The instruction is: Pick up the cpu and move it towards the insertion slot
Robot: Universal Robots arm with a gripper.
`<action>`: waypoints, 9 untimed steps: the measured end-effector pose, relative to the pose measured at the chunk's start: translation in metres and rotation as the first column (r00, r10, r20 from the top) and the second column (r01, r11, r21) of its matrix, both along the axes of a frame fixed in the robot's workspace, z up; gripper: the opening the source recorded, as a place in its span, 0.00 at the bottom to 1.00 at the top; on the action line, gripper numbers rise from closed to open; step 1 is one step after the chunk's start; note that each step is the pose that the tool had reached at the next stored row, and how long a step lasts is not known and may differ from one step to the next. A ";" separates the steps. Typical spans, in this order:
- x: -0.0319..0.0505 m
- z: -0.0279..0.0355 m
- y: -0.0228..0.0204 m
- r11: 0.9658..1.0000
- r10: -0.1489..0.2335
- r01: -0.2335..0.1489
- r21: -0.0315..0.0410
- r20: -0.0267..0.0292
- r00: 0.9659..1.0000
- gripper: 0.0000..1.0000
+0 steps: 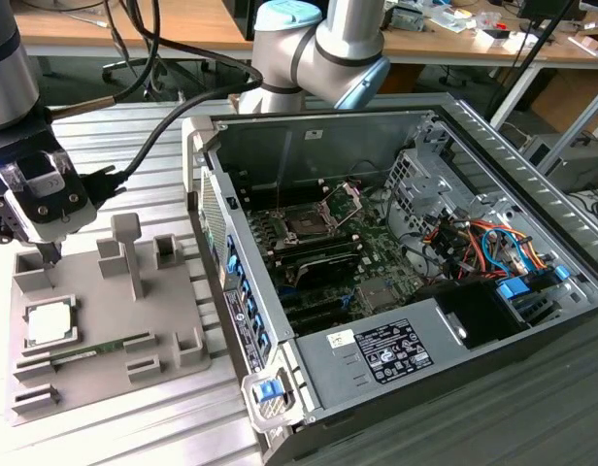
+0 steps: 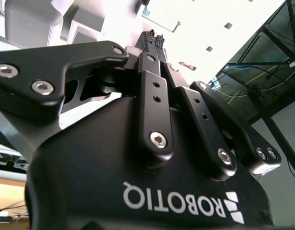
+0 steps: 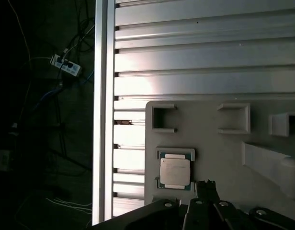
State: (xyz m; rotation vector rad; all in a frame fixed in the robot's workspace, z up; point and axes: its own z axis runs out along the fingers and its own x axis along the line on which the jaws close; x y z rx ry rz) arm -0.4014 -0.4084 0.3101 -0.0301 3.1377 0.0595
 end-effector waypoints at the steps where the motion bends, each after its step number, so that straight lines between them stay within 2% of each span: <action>1: -0.0001 -0.0004 -0.0003 1.000 0.000 0.000 0.000 0.000 1.000 0.11; 9: -0.0010 -0.0061 -0.0040 1.000 0.000 0.000 0.000 0.000 1.000 0.11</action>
